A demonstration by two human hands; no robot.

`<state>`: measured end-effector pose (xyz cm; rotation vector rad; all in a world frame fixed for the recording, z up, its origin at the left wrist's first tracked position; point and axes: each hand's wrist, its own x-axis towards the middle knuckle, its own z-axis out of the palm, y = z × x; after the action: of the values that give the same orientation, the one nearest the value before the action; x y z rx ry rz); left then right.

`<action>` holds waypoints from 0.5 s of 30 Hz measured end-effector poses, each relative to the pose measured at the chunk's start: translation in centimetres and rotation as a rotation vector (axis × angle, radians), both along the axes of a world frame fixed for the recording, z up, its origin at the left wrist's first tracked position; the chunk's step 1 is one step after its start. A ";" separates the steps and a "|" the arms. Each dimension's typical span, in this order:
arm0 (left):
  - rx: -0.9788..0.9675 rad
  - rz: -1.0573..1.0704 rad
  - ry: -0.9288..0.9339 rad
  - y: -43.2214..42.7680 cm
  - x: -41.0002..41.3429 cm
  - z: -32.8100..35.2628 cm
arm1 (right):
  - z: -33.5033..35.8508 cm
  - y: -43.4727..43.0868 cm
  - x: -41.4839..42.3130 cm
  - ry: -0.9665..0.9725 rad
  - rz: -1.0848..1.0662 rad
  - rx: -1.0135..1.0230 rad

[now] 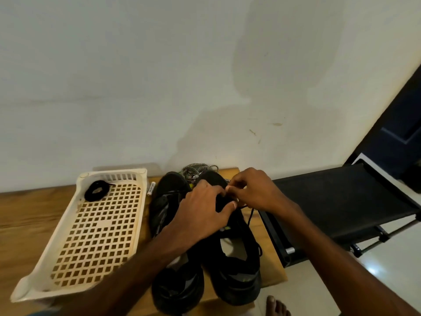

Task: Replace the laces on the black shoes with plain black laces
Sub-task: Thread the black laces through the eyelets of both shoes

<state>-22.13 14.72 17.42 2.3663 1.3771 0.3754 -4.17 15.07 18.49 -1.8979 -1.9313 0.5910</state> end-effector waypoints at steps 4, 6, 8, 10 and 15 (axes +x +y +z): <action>0.058 0.045 -0.088 0.1 0.3 0.4 | -1.2 -0.4 0.8 -0.013 -0.036 -0.131; 0.005 0.033 -0.101 0.4 -0.2 0.8 | -1.4 -0.7 1.7 0.035 -0.051 -0.230; -0.086 -0.025 -0.100 0.5 -1.0 1.4 | -1.2 -0.9 2.7 0.082 -0.079 -0.267; -0.158 -0.100 -0.060 0.2 -1.8 1.6 | -0.7 -0.8 3.3 0.163 -0.127 -0.203; 0.037 0.009 -0.008 -1.3 -0.9 1.4 | 0.2 -0.5 3.0 0.357 -0.180 -0.032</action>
<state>-23.06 13.45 18.79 2.3860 1.3896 0.4159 -1.14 14.62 18.64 -1.8140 -1.5189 0.8432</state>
